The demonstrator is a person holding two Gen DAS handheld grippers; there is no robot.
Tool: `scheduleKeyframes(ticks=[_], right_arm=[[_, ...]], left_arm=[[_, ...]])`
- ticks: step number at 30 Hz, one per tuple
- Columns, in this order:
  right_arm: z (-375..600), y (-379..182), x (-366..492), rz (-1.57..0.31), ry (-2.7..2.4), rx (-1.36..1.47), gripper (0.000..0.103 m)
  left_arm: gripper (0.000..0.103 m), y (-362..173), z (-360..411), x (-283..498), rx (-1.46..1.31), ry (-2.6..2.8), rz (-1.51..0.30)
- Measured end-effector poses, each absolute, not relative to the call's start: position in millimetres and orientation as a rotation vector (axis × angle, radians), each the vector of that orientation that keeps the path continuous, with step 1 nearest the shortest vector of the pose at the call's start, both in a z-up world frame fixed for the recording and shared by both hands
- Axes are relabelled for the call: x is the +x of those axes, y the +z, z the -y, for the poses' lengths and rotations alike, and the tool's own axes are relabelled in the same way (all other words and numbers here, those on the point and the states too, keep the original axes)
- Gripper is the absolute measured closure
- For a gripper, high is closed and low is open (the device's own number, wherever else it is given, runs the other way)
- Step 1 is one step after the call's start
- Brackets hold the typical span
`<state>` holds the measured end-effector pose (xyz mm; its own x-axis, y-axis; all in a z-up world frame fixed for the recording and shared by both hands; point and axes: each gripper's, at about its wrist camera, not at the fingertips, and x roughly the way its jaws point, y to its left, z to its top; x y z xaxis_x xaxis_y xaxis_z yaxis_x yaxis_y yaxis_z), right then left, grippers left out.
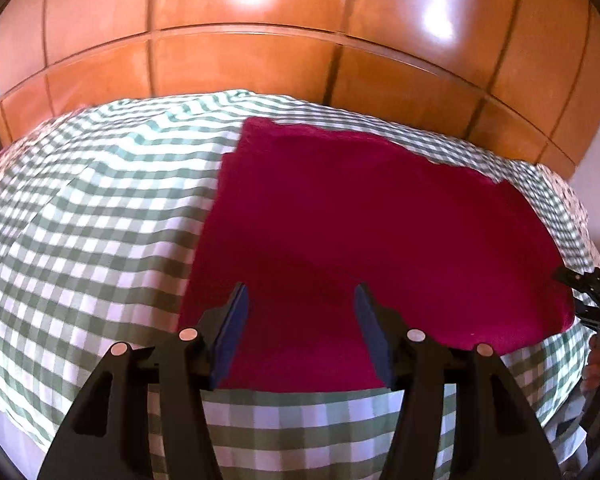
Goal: Fold small clothes
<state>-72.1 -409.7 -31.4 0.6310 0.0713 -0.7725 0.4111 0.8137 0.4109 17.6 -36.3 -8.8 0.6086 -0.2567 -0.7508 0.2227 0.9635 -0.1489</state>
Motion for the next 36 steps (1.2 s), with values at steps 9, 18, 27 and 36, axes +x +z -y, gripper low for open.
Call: scheduleKeyframes(ticks=[9, 18, 27, 36], right_arm=[[412.3, -46.0, -76.4, -0.871, -0.114, 0.707, 0.025], [410.0, -47.1, -77.6, -0.876, -0.032, 0.718, 0.039], [406.9, -49.4, -72.1, -0.890, -0.008, 0.723, 0.066], [386.3, -12.3, -61.1, -0.834, 0.051, 0.665, 0.076]], left_arm=[[0.045, -6.6, 78.6, 28.6, -0.006, -0.370, -0.911], [0.039, -21.8, 108.8, 45.9, 0.014, -0.394, -0.963], [0.038, -26.9, 102.5, 50.1, -0.035, -0.410, -0.970], [0.074, -15.6, 59.0, 60.7, -0.259, -0.431, -1.015]])
